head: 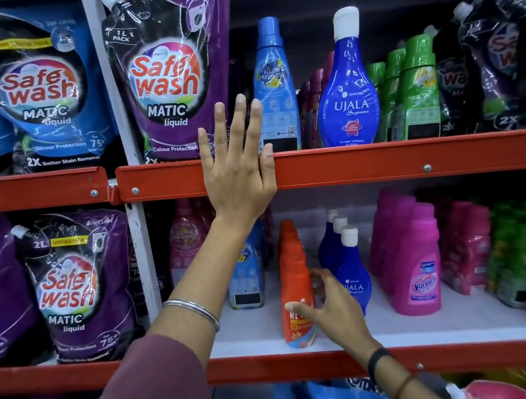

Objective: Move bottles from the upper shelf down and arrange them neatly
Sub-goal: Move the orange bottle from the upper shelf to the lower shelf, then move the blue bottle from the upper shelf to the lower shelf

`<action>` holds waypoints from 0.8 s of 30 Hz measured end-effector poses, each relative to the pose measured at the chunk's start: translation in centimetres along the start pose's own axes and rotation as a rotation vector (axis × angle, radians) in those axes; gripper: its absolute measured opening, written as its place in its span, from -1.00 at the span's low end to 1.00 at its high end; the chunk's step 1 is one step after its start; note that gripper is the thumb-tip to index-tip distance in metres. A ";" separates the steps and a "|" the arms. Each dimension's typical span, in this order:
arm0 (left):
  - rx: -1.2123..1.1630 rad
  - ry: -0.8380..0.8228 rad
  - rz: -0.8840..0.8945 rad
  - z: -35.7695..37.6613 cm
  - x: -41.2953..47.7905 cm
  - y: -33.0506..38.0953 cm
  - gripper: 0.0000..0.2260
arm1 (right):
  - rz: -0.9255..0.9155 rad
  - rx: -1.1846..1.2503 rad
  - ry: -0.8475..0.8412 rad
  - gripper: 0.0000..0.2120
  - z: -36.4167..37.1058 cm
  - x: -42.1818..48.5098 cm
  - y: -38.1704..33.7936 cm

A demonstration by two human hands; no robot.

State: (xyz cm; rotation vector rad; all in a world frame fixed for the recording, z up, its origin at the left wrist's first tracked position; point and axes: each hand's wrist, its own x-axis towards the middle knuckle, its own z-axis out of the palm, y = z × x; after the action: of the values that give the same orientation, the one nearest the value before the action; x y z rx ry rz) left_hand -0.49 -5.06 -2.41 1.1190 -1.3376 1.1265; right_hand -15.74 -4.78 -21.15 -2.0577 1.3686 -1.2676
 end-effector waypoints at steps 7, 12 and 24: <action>-0.024 -0.045 -0.034 -0.1 -0.2 1.1 -0.52 | -0.282 0.260 0.427 -0.59 -8.4 0.3 -5.6; -0.047 -0.070 -0.026 0.1 -0.1 4.2 -0.49 | -0.546 0.257 0.709 -0.75 -15.7 4.3 -11.3; 0.009 -0.021 0.013 1.6 0.4 6.3 -0.47 | -0.374 0.134 0.306 -0.51 -21.1 12.8 -16.3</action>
State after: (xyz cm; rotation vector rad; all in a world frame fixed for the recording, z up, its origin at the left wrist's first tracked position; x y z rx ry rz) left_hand -6.95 -5.79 -2.39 1.1330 -1.3595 1.1334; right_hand -22.77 -4.76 7.57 -2.1561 1.0010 -1.8404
